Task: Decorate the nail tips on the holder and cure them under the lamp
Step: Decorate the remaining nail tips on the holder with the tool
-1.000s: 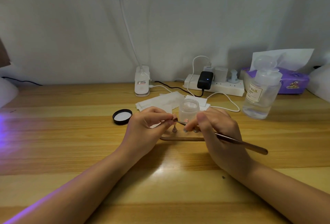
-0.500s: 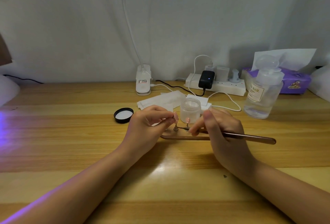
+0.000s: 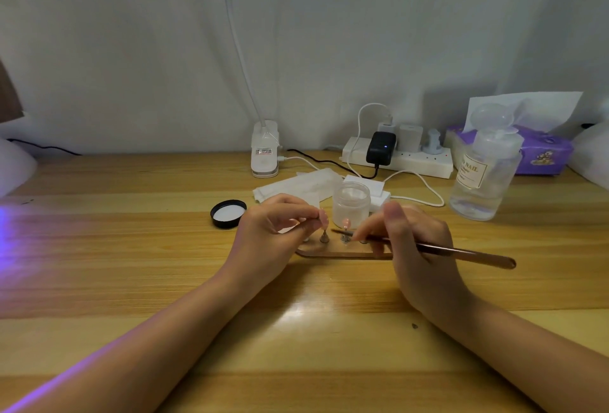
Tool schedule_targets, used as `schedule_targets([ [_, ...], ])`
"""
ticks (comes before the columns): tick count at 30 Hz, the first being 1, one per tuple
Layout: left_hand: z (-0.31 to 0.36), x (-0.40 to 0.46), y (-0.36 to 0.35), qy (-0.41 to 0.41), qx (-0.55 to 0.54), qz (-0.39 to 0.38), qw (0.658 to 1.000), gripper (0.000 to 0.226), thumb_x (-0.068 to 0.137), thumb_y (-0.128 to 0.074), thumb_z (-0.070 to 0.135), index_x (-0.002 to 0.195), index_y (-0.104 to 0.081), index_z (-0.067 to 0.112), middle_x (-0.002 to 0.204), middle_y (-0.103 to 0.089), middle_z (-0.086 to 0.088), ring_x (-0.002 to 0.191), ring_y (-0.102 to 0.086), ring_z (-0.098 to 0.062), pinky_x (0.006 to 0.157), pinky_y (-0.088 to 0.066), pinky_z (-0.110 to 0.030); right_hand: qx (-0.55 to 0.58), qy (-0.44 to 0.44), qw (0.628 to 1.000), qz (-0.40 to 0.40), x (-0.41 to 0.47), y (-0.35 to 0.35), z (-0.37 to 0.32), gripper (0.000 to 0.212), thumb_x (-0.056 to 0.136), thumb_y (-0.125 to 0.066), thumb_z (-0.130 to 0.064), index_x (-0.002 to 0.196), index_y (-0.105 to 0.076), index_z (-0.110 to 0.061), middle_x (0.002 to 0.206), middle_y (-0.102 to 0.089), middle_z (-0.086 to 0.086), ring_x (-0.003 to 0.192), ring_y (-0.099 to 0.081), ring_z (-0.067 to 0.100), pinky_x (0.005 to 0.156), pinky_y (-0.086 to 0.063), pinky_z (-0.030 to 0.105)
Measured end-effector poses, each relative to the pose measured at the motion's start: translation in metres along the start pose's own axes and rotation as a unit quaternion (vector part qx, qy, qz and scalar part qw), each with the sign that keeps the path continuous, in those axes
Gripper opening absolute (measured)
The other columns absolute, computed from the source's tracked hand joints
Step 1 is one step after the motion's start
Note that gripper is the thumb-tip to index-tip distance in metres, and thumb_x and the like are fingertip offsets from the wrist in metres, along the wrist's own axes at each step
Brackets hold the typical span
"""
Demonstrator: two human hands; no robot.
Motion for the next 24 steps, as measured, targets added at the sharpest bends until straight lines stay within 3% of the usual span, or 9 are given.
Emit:
schedule_targets([
  [2, 0.001, 0.0, 0.002, -0.004, 0.005, 0.008, 1.0, 0.017, 0.073, -0.07, 0.014, 0.081, -0.07, 0.029, 0.086, -0.065, 0.005, 0.085, -0.063, -0.014, 0.078, -0.055, -0.038, 0.009, -0.007, 1.0, 0.001, 0.0, 0.001, 0.001, 0.038, 0.093, -0.028, -0.051, 0.075, -0.057, -0.034, 0.051, -0.05, -0.012, 0.054, -0.052, 0.0, 0.061, -0.037, 0.014],
  [6, -0.001, 0.001, 0.006, -0.005, 0.009, 0.032, 0.999, 0.008, 0.069, -0.067, 0.03, 0.077, -0.069, 0.031, 0.089, -0.062, 0.009, 0.087, -0.061, -0.008, 0.076, -0.055, -0.035, 0.007, -0.027, 1.0, -0.005, 0.005, 0.0, 0.002, 0.014, 0.088, -0.04, -0.039, 0.089, -0.052, -0.032, 0.067, -0.062, -0.009, 0.066, -0.06, -0.001, 0.061, -0.043, 0.009],
  [9, -0.002, 0.0, 0.005, -0.004, -0.005, 0.031, 0.999, 0.006, 0.07, -0.068, 0.03, 0.076, -0.069, 0.03, 0.085, -0.067, 0.008, 0.086, -0.064, -0.012, 0.076, -0.055, -0.043, -0.037, -0.002, 0.999, -0.018, 0.007, -0.003, -0.003, 0.009, 0.085, -0.047, -0.038, 0.09, -0.053, -0.035, 0.079, -0.062, -0.016, 0.074, -0.059, 0.001, 0.066, -0.049, 0.02],
  [13, -0.005, -0.001, 0.003, 0.011, -0.024, 0.022, 0.999, 0.007, 0.071, -0.071, 0.031, 0.078, -0.072, 0.031, 0.08, -0.071, 0.008, 0.079, -0.067, -0.018, 0.076, -0.054, -0.05, -0.08, 0.054, 0.995, -0.032, 0.004, -0.007, -0.01, 0.021, 0.086, -0.051, -0.028, 0.081, -0.065, -0.014, 0.075, -0.06, -0.012, 0.067, -0.055, 0.007, 0.062, -0.048, 0.038],
  [17, -0.004, 0.0, 0.004, 0.009, -0.019, 0.02, 1.0, 0.011, 0.07, -0.07, 0.031, 0.081, -0.072, 0.029, 0.082, -0.07, 0.008, 0.079, -0.067, -0.015, 0.073, -0.056, -0.046, -0.101, 0.081, 0.991, -0.036, 0.002, -0.008, -0.012, 0.029, 0.089, -0.046, -0.029, 0.078, -0.068, -0.014, 0.072, -0.065, -0.006, 0.065, -0.057, 0.01, 0.063, -0.046, 0.041],
  [19, -0.004, 0.0, 0.004, 0.011, -0.015, 0.023, 1.0, 0.012, 0.069, -0.07, 0.028, 0.081, -0.071, 0.03, 0.082, -0.07, 0.009, 0.079, -0.066, -0.014, 0.072, -0.057, -0.042, -0.097, 0.086, 0.99, -0.046, 0.001, -0.009, -0.011, 0.039, 0.093, -0.041, -0.036, 0.076, -0.069, -0.015, 0.069, -0.066, -0.004, 0.066, -0.059, 0.011, 0.066, -0.045, 0.037],
  [22, -0.005, 0.0, 0.004, 0.015, -0.016, 0.024, 0.999, 0.012, 0.069, -0.07, 0.024, 0.08, -0.072, 0.027, 0.08, -0.07, 0.006, 0.078, -0.066, -0.015, 0.071, -0.057, -0.04, -0.069, 0.092, 0.992, -0.049, -0.001, -0.009, -0.012, 0.05, 0.097, -0.031, -0.04, 0.071, -0.066, -0.017, 0.066, -0.061, -0.01, 0.069, -0.056, -0.003, 0.072, -0.04, 0.019],
  [24, -0.005, 0.001, 0.004, 0.015, -0.014, 0.022, 1.0, 0.011, 0.07, -0.07, 0.024, 0.08, -0.072, 0.025, 0.081, -0.07, 0.005, 0.079, -0.066, -0.015, 0.071, -0.057, -0.039, -0.04, 0.079, 0.995, -0.035, -0.001, -0.006, -0.01, 0.048, 0.097, -0.028, -0.042, 0.07, -0.062, -0.021, 0.064, -0.058, -0.011, 0.069, -0.054, -0.007, 0.074, -0.039, 0.016],
])
Point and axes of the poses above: each hand's wrist, its own x-axis towards the middle knuckle, its own y-axis out of the back of the hand, z = x × y, the point moved 8 cm from there along x, towards the middle knuckle
